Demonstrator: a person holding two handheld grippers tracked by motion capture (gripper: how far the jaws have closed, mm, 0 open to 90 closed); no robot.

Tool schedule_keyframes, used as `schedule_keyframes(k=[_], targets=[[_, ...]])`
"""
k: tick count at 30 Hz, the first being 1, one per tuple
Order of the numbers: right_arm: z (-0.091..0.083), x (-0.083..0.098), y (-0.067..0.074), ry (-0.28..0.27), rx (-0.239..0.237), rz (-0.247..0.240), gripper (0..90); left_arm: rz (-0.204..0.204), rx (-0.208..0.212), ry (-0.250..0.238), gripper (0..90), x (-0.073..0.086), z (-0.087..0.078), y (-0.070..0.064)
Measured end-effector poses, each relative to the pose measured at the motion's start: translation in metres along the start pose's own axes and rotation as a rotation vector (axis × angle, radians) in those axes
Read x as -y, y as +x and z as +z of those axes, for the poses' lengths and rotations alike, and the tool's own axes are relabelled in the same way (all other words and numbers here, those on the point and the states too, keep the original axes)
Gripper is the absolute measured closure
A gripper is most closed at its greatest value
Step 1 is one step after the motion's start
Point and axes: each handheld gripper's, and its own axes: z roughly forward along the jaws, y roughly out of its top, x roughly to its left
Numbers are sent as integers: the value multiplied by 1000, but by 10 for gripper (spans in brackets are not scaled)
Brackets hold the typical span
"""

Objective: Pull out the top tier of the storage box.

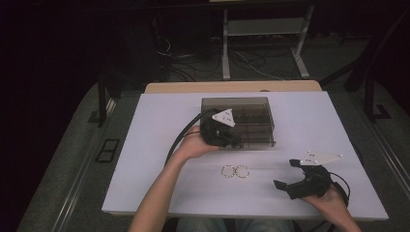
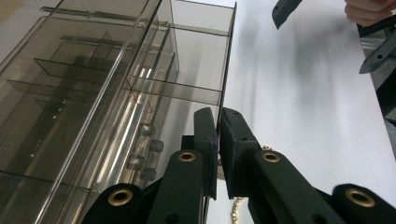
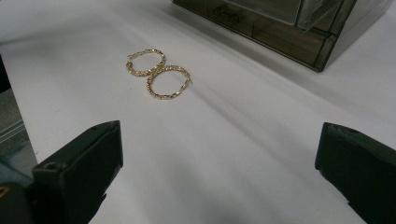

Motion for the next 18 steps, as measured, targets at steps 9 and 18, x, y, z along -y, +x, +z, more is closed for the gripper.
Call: schedule_keyframes(k=[9,18], targets=[[0,0,0,0,1,0,3,9,4,7,841,1,-1,-5],[0,0,0,0,1,1,3,-3,3,-9,840,4,-1,-11]])
